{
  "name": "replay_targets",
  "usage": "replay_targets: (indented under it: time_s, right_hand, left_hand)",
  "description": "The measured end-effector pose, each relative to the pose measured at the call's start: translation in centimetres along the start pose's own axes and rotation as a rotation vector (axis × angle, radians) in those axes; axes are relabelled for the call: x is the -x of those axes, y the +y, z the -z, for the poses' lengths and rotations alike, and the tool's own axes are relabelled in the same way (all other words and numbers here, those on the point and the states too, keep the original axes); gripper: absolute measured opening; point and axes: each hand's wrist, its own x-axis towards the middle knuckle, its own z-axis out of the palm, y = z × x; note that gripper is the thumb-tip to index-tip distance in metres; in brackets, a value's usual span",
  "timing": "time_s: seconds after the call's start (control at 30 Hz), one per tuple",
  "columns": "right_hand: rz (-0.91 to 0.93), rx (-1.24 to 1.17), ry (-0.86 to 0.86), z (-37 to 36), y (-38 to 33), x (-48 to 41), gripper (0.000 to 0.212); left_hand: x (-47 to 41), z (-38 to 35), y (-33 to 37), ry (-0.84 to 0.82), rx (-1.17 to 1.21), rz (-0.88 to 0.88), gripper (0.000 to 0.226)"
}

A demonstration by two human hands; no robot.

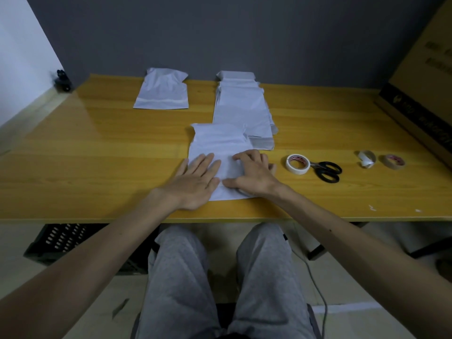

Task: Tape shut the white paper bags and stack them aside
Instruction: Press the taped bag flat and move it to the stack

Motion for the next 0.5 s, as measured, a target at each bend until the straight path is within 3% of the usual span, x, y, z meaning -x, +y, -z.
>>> replay_targets:
  time_s: [0.2,0.33,0.5]
  right_hand:
    - [0.012,0.025,0.01,-0.8,-1.0,0.6,0.072]
    - [0.027,0.071,-0.009,-0.6,-1.4,0.6,0.073]
    - [0.044,0.121,-0.003,-0.8,-0.9,0.9,0.072]
  left_hand:
    - [0.6,0.7,-0.9,0.002,-0.096,-0.018,0.055]
    - [0.5,0.8,-0.5,0.158,-0.188,-0.07,0.055]
    - [0.2,0.0,-0.2,0.114,0.053,-0.099,0.054]
